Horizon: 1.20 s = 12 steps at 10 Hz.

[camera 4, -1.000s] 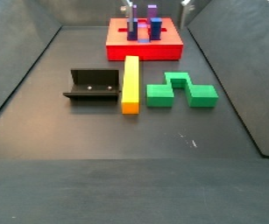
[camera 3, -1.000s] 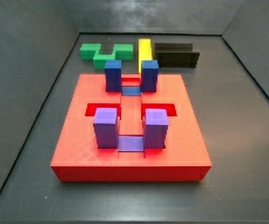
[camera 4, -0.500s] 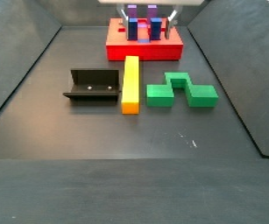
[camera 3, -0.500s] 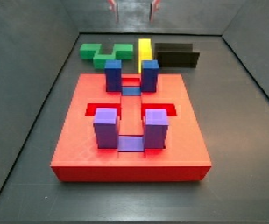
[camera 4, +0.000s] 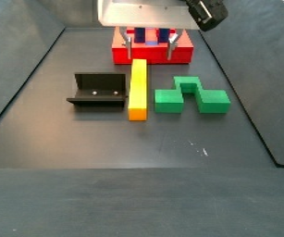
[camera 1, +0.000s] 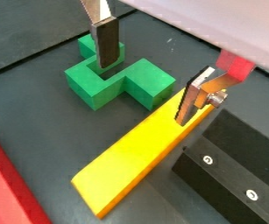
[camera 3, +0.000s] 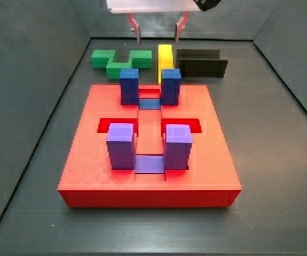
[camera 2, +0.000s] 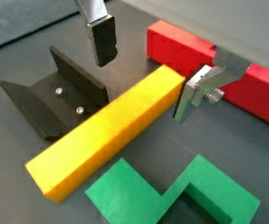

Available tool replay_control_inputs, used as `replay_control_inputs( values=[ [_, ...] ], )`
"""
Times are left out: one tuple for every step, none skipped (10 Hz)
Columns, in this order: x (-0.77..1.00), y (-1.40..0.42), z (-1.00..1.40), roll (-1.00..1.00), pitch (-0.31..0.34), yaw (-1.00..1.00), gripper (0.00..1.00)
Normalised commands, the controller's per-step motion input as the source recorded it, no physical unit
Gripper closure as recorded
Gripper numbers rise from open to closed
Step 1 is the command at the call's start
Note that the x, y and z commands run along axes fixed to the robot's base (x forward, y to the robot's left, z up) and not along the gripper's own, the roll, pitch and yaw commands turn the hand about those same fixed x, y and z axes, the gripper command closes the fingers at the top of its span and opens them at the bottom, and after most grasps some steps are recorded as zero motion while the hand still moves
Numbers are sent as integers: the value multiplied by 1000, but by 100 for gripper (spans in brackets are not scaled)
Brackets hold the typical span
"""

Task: Pick up the yellow object. Move up. Move to above the board. Insert the yellow object.
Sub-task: Pick up the yellow object.

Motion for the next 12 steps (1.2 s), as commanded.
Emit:
replay_control_inputs(
  values=[
    [0, 117, -409, 211, 0, 0, 0],
    [31, 109, -460, 189, 0, 0, 0],
    [177, 60, -420, 166, 0, 0, 0],
    [274, 0, -366, 211, 0, 34, 0],
    [163, 0, -260, 301, 0, 46, 0],
    [0, 29, -189, 333, 27, 0, 0],
    [0, 103, -114, 251, 59, 0, 0],
    [-226, 154, -37, 151, 59, -154, 0],
    [-274, 71, -3, 53, 0, -211, 0],
    [143, 0, -46, 11, 0, 0, 0],
    [194, -11, -54, 21, 0, 0, 0],
    [274, 0, -63, 17, 0, 0, 0]
  ],
)
